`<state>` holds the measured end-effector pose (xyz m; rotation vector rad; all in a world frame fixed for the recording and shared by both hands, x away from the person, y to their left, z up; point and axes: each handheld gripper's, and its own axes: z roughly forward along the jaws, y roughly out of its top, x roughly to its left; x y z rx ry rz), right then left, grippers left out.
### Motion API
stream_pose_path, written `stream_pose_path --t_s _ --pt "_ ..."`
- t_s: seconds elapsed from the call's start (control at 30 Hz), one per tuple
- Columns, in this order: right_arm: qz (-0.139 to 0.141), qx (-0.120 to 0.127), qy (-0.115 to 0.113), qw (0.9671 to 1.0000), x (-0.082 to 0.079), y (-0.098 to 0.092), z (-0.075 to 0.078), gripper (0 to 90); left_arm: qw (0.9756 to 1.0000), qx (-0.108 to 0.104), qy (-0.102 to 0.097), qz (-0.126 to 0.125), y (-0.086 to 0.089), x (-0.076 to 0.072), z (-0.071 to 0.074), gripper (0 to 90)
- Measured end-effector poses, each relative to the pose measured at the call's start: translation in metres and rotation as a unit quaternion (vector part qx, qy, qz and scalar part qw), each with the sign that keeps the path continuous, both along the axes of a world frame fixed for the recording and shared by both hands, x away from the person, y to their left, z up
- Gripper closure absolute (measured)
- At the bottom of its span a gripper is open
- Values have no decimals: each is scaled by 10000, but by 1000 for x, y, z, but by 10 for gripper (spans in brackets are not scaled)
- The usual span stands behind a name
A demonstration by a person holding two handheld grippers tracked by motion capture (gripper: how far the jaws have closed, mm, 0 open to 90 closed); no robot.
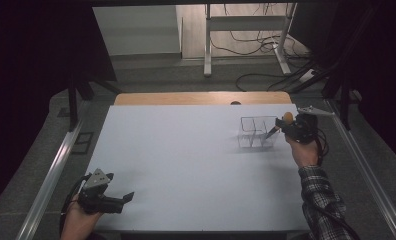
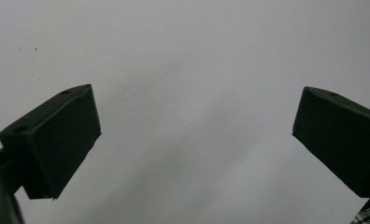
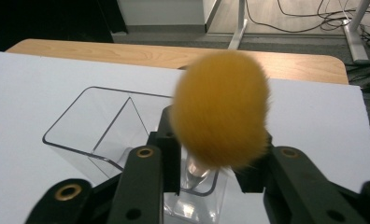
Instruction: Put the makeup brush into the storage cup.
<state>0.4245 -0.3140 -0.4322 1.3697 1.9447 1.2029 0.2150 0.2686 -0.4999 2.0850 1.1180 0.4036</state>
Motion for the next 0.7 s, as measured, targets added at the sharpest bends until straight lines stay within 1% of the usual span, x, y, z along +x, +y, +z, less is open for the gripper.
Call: stream_pose_path --t_s 0.17,0.23,0.47,0.7 --pt "30 -62 14 10000 0 0 1 550 10000 -1 0 2 0 0 0 12" --pt "46 -122 37 9999 -1 0 1 499 10000 1 -1 5 0 0 0 12" --pt "88 -199 108 9997 -1 1 1 348 10000 -3 -5 11 0 0 0 12" --pt "131 -156 158 9997 -1 2 1 235 10000 -3 -5 14 0 0 0 12"
